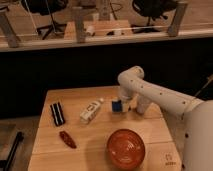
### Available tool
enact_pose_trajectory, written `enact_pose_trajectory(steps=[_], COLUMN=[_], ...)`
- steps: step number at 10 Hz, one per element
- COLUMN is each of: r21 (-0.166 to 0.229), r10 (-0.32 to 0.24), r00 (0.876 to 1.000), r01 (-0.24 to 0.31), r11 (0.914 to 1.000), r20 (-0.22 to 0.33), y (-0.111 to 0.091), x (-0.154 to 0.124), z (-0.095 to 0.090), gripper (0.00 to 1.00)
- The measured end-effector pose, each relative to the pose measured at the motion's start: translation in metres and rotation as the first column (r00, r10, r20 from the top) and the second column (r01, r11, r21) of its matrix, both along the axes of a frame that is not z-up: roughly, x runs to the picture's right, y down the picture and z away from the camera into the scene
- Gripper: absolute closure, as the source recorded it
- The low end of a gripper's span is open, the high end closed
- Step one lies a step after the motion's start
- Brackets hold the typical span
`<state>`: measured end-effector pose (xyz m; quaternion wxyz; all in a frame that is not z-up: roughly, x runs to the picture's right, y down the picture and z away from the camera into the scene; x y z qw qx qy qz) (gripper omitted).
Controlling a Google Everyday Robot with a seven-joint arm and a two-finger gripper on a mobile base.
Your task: Place the white sponge in the ceramic cup
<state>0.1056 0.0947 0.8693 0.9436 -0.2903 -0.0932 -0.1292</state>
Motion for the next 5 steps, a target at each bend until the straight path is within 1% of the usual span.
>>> enact_pose_trajectory(steps=[1, 3, 5], r21=[0.003, 0.012, 0.022], r10=[0.000, 0.003, 0.015], r00=[1.000, 1.000, 1.000], r01=[0.000, -0.003, -0.015], r11=[1.0000, 0.9999, 0.9997], r20=[0.010, 0.024, 0.027], y=[-0.004, -0.011, -0.017], x=[-0.006, -0.008, -0.004], z=[-0.004, -0.013, -0.020], gripper=[0.99, 0.99, 0.99])
